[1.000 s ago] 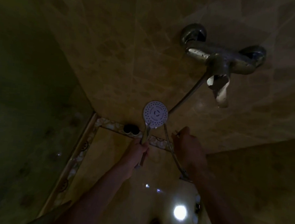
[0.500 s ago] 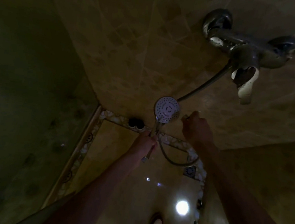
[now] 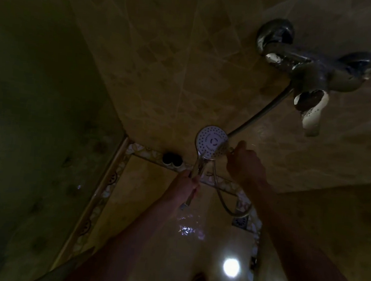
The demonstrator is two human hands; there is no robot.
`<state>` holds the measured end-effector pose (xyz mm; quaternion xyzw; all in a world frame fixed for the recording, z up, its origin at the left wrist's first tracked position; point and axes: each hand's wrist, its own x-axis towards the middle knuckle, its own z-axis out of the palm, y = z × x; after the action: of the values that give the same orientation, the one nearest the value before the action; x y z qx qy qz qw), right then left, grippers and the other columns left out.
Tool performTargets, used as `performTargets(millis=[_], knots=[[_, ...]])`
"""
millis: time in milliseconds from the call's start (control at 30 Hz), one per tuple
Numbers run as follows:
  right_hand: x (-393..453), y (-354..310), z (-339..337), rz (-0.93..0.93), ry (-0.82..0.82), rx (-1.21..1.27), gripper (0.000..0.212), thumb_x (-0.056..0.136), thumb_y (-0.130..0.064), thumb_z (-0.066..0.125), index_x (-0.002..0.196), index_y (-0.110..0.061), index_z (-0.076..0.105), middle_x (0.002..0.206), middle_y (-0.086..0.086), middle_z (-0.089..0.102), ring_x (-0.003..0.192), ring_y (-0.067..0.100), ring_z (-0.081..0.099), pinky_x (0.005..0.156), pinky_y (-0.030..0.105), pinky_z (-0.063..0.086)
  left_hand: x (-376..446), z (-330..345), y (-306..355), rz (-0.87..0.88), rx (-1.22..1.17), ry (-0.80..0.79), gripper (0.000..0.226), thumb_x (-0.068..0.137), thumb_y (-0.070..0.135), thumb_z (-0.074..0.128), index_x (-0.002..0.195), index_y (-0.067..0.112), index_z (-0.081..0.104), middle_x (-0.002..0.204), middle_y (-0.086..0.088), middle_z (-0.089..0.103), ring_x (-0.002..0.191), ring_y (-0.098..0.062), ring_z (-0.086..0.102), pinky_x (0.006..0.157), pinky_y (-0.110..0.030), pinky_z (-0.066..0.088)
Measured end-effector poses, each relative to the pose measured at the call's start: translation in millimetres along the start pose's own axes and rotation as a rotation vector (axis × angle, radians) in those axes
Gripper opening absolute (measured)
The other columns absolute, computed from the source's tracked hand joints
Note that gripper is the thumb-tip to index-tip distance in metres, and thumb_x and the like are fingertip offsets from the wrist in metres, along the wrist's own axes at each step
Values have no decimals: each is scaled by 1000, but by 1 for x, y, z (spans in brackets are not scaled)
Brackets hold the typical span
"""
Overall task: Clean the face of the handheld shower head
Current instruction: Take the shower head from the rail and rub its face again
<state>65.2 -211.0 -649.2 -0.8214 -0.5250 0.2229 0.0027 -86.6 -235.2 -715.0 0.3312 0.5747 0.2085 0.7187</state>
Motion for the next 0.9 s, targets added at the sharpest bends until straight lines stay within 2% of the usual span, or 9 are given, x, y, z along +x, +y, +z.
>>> performTargets(millis=[100, 200, 333, 433, 533, 600, 667, 800, 900], knots=[[-6, 6, 8, -7, -68, 81, 32, 97, -29, 46, 111, -1, 40, 110, 31, 58, 100, 43, 58, 74, 38, 44, 3, -1, -2, 8, -23, -14, 25, 96, 1, 42, 77, 15, 49, 48, 2, 49, 43, -12, 42, 49, -26, 35], [-10, 1, 11, -70, -132, 170, 26, 96, -27, 51, 103, -3, 43, 109, 28, 61, 100, 40, 58, 67, 30, 37, 2, -3, -2, -9, -40, -8, 24, 94, -3, 41, 79, 14, 50, 50, 1, 50, 46, -15, 41, 51, -27, 34], [2, -11, 1, -116, -111, 173, 34, 97, -27, 50, 117, 0, 44, 109, 25, 62, 99, 37, 59, 65, 27, 36, -2, -3, -3, -4, -9, 11, 23, 95, 0, 44, 77, 14, 47, 57, -4, 46, 34, -5, 42, 47, -24, 34], [13, -10, -4, -84, -60, 168, 36, 97, -28, 48, 116, 2, 42, 111, 31, 58, 101, 42, 58, 67, 31, 37, -2, -5, -3, 9, 1, 5, 24, 96, 1, 43, 76, 14, 45, 59, -7, 45, 31, -3, 40, 42, -20, 34], [14, -3, -3, -25, -57, 162, 36, 97, -29, 48, 112, 3, 43, 110, 32, 58, 100, 42, 58, 69, 34, 41, -2, -8, -3, 10, 11, -2, 25, 96, 0, 42, 77, 15, 46, 59, -6, 45, 38, -8, 41, 43, -21, 33], [8, 1, 3, -30, -86, 135, 35, 97, -29, 48, 111, 2, 44, 109, 31, 59, 100, 41, 58, 67, 32, 38, -1, -8, -3, 12, 7, -3, 24, 96, 2, 42, 77, 15, 46, 59, -6, 45, 43, -11, 42, 46, -22, 34], [2, -2, 9, -62, -122, 117, 33, 98, -30, 47, 110, 0, 44, 109, 29, 60, 99, 40, 58, 66, 30, 35, -2, -7, -3, 13, -10, 5, 25, 96, 0, 43, 76, 14, 47, 60, -7, 44, 39, -8, 43, 43, -19, 35], [3, -15, 16, -151, -116, 91, 43, 97, -33, 45, 127, -3, 39, 116, 27, 60, 104, 42, 59, 75, 37, 48, -6, -6, -2, 15, 7, -13, 21, 96, 0, 42, 79, 12, 46, 64, -6, 45, 50, -12, 42, 38, -14, 35], [9, -18, 7, -95, -51, 71, 41, 97, -30, 42, 130, -6, 38, 117, 28, 57, 105, 44, 57, 84, 45, 49, -9, -7, -2, 10, -8, -31, 17, 96, 0, 41, 85, 9, 48, 65, -6, 45, 52, -13, 40, 38, -14, 36]])
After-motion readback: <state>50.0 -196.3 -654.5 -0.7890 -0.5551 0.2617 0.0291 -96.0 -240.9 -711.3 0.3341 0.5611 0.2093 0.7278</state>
